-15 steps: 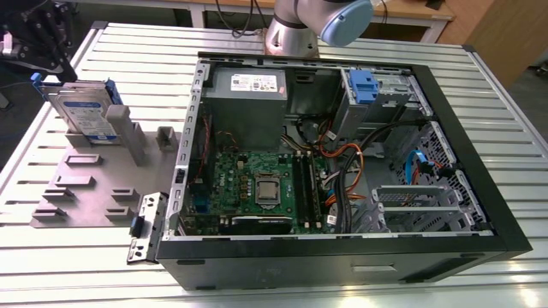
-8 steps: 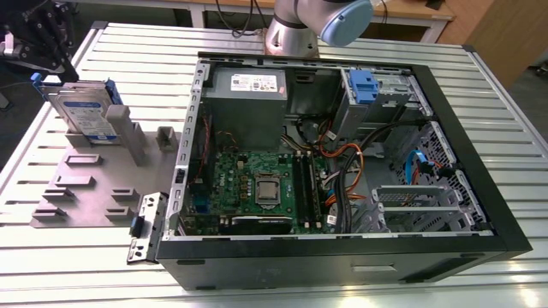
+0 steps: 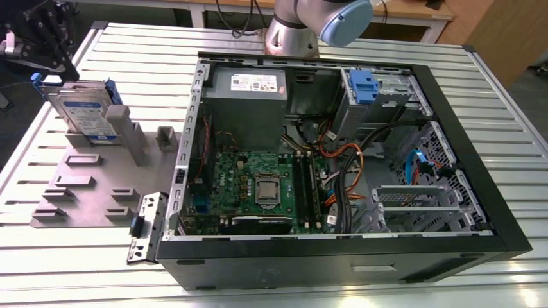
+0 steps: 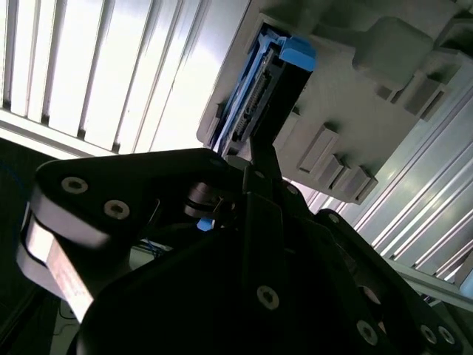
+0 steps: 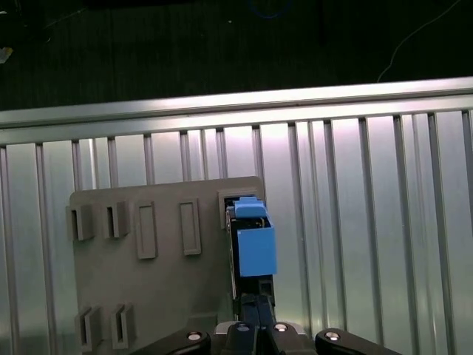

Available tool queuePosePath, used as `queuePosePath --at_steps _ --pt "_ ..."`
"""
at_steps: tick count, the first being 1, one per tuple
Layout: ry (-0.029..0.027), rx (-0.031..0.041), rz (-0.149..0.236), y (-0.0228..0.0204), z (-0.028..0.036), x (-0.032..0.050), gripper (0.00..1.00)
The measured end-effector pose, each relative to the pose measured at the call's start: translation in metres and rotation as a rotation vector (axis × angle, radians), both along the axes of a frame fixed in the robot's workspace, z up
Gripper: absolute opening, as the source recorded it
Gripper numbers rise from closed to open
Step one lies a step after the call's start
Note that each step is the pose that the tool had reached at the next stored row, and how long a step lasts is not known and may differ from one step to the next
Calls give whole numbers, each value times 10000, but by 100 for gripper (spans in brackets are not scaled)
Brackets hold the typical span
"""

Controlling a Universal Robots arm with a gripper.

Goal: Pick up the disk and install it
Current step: 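Pick up the disk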

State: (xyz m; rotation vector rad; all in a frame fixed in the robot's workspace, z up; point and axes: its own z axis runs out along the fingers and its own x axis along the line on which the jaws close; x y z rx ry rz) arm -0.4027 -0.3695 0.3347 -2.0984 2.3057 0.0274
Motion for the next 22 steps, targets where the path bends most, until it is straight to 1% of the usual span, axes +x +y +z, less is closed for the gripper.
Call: queuePosePath --at_steps 11,14,15,17,18,19,20,21,22 --pt "1 0 -1 9 1 0 11" --pt "1 0 -1 11 1 0 29" --pt "1 -1 -1 12 1 0 29" --pt "1 0 -1 14 1 0 41" --pt "1 0 -1 14 0 0 41" --pt "0 0 -1 15 0 0 47" --pt "0 0 -1 16 0 0 47" --pt "1 0 -1 17 0 0 53" --pt "1 0 -1 17 1 0 53"
